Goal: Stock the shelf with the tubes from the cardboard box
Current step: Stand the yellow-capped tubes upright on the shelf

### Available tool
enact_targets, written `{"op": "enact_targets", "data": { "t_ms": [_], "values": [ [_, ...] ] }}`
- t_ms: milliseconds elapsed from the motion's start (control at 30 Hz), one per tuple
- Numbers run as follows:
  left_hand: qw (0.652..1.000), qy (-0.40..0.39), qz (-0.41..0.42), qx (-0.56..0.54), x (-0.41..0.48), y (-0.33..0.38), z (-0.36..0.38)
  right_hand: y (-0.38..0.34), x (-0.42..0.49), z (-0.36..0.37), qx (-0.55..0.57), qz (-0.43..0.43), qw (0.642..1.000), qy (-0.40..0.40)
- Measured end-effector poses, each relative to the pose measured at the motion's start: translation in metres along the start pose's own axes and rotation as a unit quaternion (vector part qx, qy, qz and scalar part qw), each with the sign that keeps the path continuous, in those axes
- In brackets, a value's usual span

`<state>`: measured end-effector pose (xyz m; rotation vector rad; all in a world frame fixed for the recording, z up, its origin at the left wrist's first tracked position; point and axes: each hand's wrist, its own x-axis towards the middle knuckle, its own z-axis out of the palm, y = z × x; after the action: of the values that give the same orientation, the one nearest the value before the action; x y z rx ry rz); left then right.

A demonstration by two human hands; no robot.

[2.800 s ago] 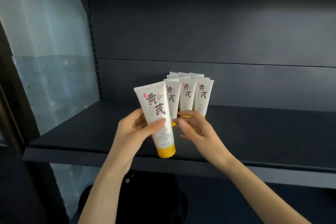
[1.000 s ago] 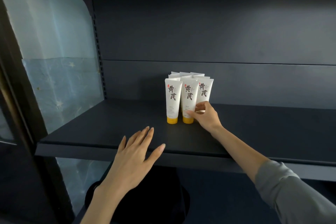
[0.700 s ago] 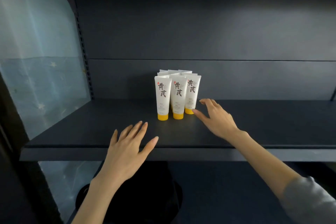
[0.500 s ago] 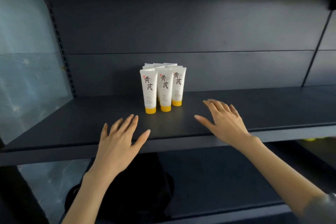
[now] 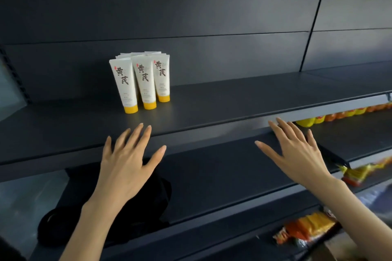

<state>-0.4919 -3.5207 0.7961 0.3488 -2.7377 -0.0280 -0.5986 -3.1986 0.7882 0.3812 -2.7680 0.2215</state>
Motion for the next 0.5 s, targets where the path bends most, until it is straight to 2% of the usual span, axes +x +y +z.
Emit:
{"op": "enact_targets", "data": {
  "t_ms": [200,500],
  "values": [
    [1.0,-0.003,0.025,-0.006,-0.009,0.065,0.005,0.072,-0.03,-0.003,-0.006,0.036,0.999,-0.003],
    [0.993,-0.028,0.111,-0.034,-0.023,0.186,0.033,0.197,-0.089,0.013,-0.015,0.105,0.994,-0.042]
  ]
}}
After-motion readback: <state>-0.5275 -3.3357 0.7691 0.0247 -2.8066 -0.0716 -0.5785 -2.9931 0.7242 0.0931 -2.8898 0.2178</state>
